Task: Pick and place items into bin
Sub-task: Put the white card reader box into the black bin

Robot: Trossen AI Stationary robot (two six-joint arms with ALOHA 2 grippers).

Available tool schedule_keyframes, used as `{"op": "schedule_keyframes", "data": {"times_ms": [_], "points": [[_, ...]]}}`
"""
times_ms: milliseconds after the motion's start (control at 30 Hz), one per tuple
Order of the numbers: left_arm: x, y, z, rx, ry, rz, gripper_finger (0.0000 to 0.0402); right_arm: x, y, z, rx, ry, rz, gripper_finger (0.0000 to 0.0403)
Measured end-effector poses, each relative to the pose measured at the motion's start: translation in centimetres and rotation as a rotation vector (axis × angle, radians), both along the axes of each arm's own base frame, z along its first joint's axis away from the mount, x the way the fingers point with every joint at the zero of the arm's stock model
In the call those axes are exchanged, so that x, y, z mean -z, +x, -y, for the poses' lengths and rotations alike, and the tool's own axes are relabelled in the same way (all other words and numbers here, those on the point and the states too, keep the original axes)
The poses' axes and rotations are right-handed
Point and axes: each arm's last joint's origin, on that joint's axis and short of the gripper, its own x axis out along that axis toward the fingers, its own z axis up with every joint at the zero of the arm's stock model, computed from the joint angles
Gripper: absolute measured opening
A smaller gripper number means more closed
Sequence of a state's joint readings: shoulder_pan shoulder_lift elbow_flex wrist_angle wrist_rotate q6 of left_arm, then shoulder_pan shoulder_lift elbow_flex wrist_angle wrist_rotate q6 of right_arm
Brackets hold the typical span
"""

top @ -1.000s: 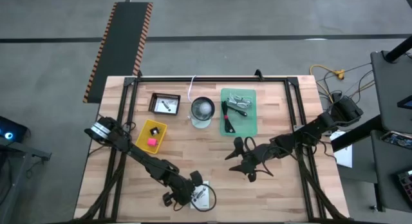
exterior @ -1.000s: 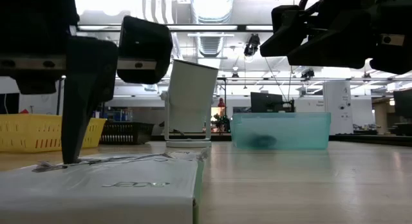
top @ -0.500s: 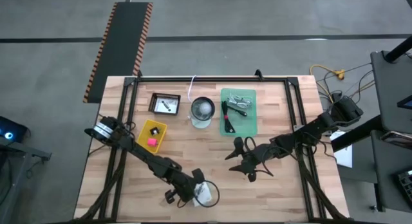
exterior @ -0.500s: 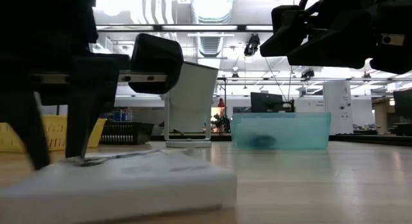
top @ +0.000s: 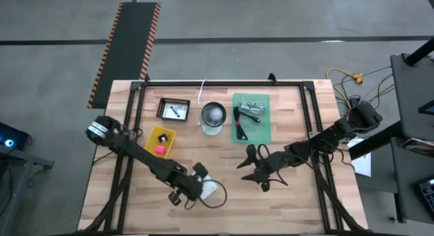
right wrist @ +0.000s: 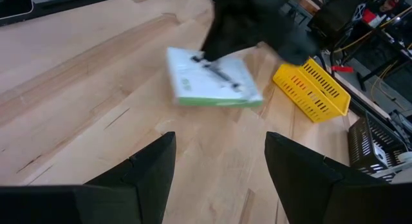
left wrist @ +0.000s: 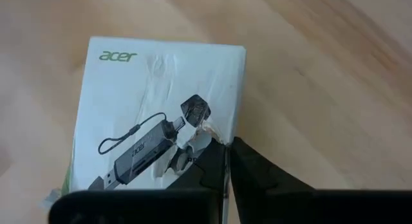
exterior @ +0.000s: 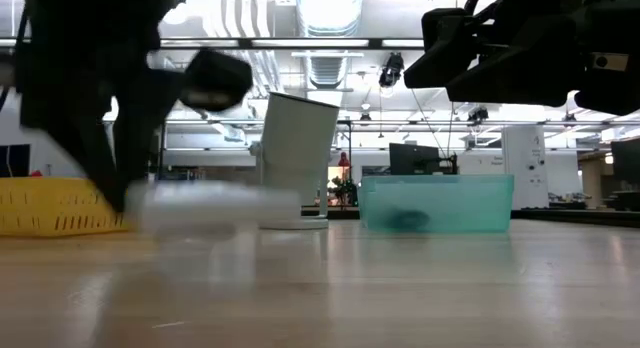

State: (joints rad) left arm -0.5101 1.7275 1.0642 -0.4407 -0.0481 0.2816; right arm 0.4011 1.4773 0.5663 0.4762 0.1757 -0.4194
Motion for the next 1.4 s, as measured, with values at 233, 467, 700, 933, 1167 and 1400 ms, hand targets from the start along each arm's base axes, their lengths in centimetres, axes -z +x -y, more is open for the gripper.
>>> {"op": "schedule_keyframes", "data": {"times_ms": [233,467,700,933,1167,1400], "points": [[-3.7,-1.8,-2.3,-0.233,-0.025,-0.012,0.0000,0.0,0.0,0.0,0.000,0.000,0.000,0.0224],[-6.0,-4.3,-5.7,-0.390,0.078,-0.041,0.0000,0.0,0.0,0.0,0.000,-0.001,-0.001,0.0224],[-6.8,-6.4,-10.6,-0.572,0.141,-0.079,0.0000,0.0,0.0,0.0,0.000,0.000,0.000,0.0224],[-7.7,-8.8,-16.0,-0.673,0.241,-0.037,0.0000,0.0,0.0,0.0,0.000,-0.001,-0.002,0.0224],[-7.6,-10.1,-20.6,-0.777,0.257,0.030,0.0000,0.0,0.0,0.0,0.000,-0.001,-0.002,0.0224],[-6.0,-10.0,-24.0,-0.757,0.235,0.024,0.0000,0.0,0.0,0.0,0.000,-0.001,-0.002,0.0224]]}}
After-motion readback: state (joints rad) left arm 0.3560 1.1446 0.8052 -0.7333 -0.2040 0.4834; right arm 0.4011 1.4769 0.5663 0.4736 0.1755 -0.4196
